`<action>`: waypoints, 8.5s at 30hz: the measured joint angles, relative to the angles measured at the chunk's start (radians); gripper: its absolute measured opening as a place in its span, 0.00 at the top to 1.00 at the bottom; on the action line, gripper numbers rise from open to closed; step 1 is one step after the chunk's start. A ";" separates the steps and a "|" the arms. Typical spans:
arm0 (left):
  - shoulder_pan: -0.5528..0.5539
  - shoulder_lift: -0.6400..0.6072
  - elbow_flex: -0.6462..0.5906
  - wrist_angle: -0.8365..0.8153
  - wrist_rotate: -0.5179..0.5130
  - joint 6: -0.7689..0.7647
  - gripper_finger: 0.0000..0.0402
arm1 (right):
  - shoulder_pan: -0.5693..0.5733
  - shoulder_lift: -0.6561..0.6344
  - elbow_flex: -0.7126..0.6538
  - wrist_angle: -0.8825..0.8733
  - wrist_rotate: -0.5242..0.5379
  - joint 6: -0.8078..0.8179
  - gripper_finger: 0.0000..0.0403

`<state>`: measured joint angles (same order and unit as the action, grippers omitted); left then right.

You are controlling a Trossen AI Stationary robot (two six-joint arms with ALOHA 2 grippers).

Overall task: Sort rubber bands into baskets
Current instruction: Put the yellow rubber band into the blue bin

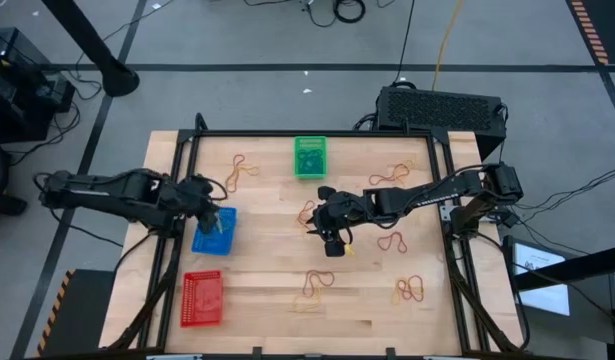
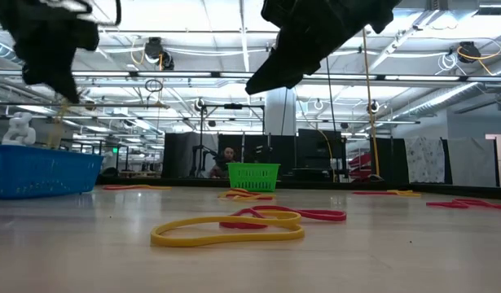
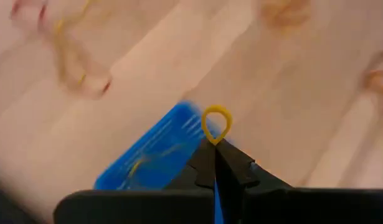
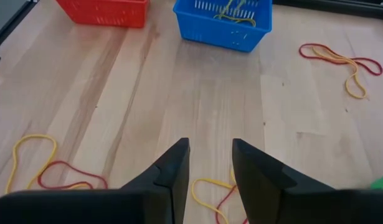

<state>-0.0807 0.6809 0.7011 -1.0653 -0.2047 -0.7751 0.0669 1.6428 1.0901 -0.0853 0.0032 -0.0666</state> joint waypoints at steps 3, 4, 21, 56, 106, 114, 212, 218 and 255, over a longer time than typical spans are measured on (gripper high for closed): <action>0.000 0.024 -0.037 -0.004 0.007 -0.031 1.00 | 0.000 0.000 0.000 0.002 0.000 0.002 0.72; 0.000 0.031 -0.051 -0.003 0.025 -0.032 1.00 | 0.000 0.000 0.000 0.002 0.000 0.002 0.72; 0.000 0.193 -0.121 0.065 0.242 -0.031 0.85 | 0.000 0.000 0.000 0.001 -0.004 0.031 0.72; 0.002 0.203 -0.121 0.110 0.623 0.074 0.74 | 0.000 0.001 0.000 0.002 -0.005 0.029 0.72; 0.035 0.452 -0.120 1.131 0.005 0.940 0.74 | -0.880 -0.037 -0.231 -0.640 0.076 0.261 0.72; 0.035 0.452 -0.120 1.131 0.005 0.940 0.74 | -0.910 -0.040 -0.279 -0.568 0.068 0.221 0.74; -0.014 1.015 -0.062 1.986 0.418 0.920 0.56 | -0.035 -0.037 0.013 0.030 -0.390 0.256 1.00; -0.013 1.015 -0.062 1.962 0.418 0.922 0.84 | -0.035 -0.037 0.013 0.029 -0.390 0.256 1.00; -0.013 0.111 -0.063 0.551 0.157 0.527 1.00 | -0.089 -0.037 0.013 -0.119 -0.233 0.059 0.69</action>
<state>-0.0940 0.7916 0.6384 -0.5140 -0.0478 -0.2478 -0.0216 1.6062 1.1030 -0.2038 -0.2300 -0.0074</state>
